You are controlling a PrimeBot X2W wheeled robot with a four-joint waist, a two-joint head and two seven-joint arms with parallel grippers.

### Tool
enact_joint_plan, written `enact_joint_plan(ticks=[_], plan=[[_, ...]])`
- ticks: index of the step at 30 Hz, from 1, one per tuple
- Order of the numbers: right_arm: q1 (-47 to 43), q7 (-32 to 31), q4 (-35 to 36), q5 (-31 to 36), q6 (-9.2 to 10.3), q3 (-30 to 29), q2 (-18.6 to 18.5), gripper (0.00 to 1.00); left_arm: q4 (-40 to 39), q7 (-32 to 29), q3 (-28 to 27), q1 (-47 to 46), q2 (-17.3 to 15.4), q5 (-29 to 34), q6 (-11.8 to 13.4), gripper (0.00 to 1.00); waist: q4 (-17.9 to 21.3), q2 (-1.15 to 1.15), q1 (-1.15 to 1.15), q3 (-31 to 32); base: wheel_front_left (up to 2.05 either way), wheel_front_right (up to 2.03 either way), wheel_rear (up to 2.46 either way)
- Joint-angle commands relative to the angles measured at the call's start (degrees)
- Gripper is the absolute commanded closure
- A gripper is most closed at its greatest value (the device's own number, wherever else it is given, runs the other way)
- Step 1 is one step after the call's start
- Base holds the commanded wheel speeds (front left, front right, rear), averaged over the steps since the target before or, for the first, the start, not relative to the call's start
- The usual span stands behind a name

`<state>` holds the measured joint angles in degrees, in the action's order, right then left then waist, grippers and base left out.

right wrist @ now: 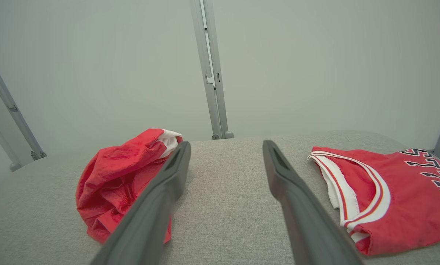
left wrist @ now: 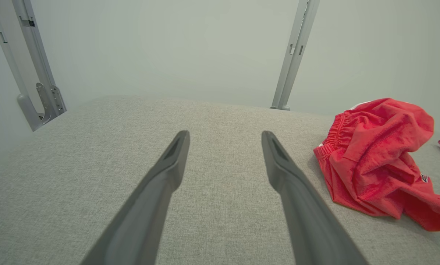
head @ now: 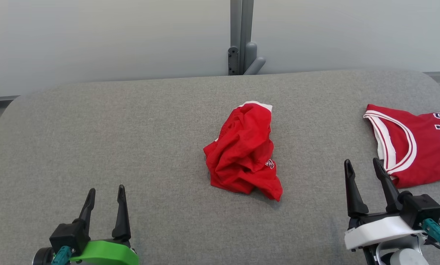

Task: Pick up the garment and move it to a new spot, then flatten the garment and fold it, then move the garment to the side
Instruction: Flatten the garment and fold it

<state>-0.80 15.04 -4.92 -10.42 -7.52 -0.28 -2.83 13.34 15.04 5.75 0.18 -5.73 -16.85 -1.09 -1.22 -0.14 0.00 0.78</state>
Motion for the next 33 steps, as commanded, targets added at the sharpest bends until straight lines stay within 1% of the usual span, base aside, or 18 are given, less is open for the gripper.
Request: enact_joint_plan(ticks=[1, 12, 23, 28, 33], plan=[[0.55, 0.17, -0.14, -0.21, 0.07, -0.23, -0.13, 0.00, 0.09, 0.17, -0.45, 0.18, 0.29, 0.80, -0.39, 0.00, 0.02, 0.14, 0.00, -0.10, 0.00, 0.00, 0.00], [1.24, 0.17, -1.04, -0.22, 0.07, -0.31, -0.12, 0.00, -0.09, 0.17, -1.24, -0.56, 1.14, 1.87, -1.34, 0.00, -0.42, 0.14, 0.00, -0.47, 0.00, 0.00, 0.00], [5.15, 0.17, -4.43, -0.01, 0.07, 1.92, -0.12, 0.00, -1.08, 0.17, -0.67, -2.19, 1.83, 3.04, -2.43, 0.00, -3.12, 0.14, 0.00, -1.55, 0.00, 0.00, 0.00], [10.90, -0.67, -9.46, -1.15, 0.07, 4.42, -0.13, 0.00, -1.80, 0.17, 0.18, -2.94, 2.14, 3.59, -2.61, 0.00, -5.03, 0.14, 0.00, -2.96, 0.00, 0.00, 0.00], [18.17, -1.58, -18.31, -3.78, 0.07, 6.67, -0.15, 0.00, -1.93, 0.16, 0.70, -3.98, 2.32, 3.86, -2.73, 0.00, -7.99, 0.14, 0.00, -4.57, 0.00, 0.00, 0.00]])
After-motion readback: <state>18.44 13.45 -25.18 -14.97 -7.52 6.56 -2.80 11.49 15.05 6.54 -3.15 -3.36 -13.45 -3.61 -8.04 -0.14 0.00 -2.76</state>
